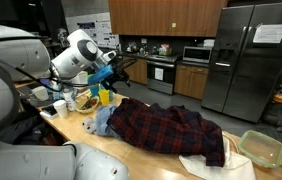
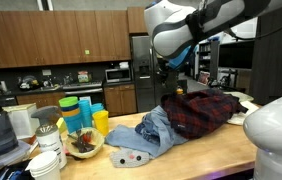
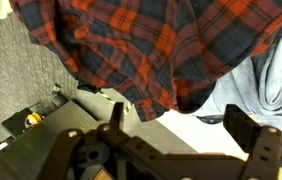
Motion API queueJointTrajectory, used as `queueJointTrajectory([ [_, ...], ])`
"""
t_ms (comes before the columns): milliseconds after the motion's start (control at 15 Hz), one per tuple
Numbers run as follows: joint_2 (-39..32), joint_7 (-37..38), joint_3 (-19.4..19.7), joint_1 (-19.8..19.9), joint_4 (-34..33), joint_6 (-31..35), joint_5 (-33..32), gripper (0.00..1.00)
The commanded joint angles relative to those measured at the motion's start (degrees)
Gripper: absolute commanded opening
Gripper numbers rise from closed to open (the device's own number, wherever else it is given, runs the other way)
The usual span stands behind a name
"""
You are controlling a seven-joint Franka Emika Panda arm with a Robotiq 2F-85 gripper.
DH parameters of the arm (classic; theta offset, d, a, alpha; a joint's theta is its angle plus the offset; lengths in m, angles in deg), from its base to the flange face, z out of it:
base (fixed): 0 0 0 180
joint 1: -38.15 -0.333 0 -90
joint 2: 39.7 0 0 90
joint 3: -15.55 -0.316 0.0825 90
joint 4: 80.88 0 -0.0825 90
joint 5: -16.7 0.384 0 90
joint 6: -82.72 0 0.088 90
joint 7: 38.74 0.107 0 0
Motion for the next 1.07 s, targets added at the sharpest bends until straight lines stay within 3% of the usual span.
queueJointTrajectory([
  [0,-6.75,5.19,-2.88,0.63,-5.04,-2.57,-6.02,1.0],
  [400,-17.44,11.61,-5.09,0.77,-10.85,-7.12,-14.42,1.0],
  [1000,-25.17,16.05,1.66,-1.18,-13.78,-14.36,-15.37,1.0],
])
